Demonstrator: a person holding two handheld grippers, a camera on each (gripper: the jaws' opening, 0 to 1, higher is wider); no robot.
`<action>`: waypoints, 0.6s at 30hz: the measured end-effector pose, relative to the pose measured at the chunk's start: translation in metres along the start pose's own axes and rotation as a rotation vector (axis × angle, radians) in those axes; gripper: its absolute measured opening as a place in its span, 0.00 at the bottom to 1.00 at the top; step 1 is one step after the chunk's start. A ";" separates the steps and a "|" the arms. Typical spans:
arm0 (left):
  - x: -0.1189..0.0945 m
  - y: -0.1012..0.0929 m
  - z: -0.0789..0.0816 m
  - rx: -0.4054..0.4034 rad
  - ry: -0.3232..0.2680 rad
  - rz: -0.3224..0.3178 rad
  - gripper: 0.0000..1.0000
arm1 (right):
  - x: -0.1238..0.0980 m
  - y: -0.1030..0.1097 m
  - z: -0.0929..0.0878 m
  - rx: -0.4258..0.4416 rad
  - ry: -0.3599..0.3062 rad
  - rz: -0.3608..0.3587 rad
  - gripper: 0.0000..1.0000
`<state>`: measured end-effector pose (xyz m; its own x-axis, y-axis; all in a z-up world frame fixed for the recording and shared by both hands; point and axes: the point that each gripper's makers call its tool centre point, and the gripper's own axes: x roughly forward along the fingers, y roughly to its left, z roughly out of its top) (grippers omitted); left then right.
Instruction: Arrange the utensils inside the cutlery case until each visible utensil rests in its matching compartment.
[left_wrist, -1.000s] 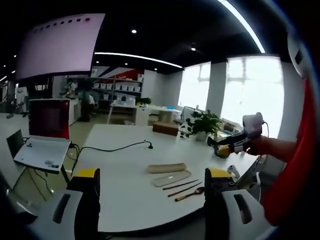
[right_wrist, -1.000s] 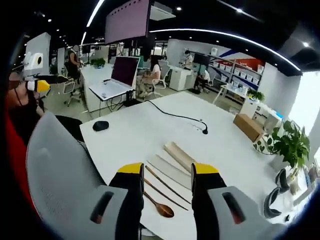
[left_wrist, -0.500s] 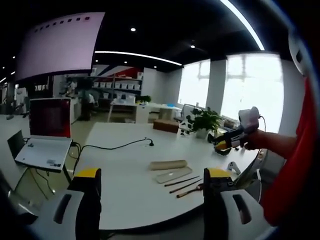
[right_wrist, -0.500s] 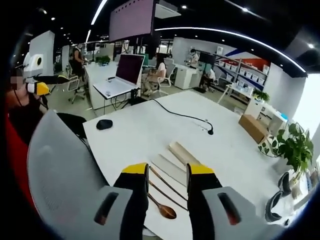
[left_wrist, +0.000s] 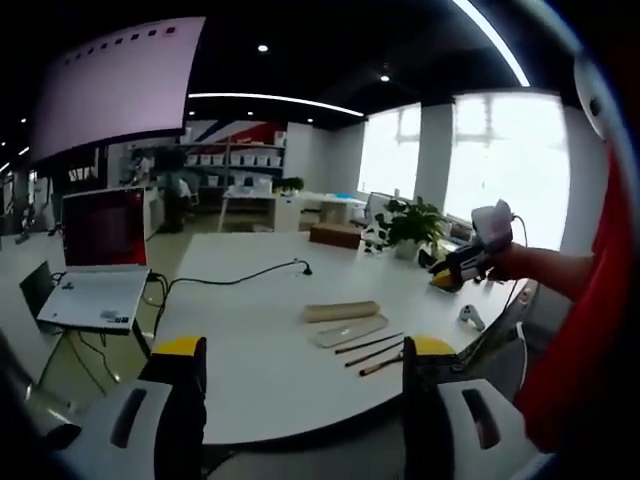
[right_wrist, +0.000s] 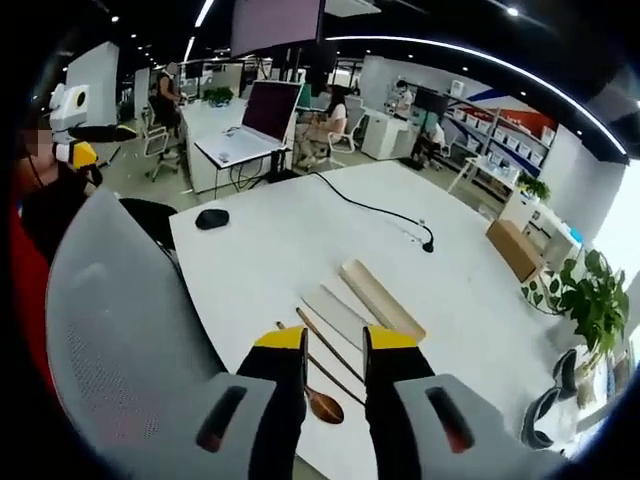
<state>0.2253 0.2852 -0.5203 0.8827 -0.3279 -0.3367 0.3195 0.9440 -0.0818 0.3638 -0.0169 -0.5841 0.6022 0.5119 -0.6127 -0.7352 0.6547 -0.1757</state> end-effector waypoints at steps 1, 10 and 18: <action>0.000 -0.001 0.000 -0.002 -0.002 -0.003 0.82 | 0.004 0.003 -0.002 0.019 0.003 0.016 0.19; 0.002 -0.007 0.001 -0.013 -0.003 0.001 0.85 | 0.017 0.025 -0.006 -0.090 0.034 0.105 0.17; 0.003 -0.007 0.004 -0.014 -0.008 0.005 0.85 | 0.022 0.037 -0.026 -0.151 0.089 0.145 0.17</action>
<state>0.2273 0.2779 -0.5173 0.8871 -0.3231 -0.3296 0.3098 0.9462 -0.0935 0.3413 0.0044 -0.6236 0.4621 0.5390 -0.7042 -0.8542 0.4840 -0.1901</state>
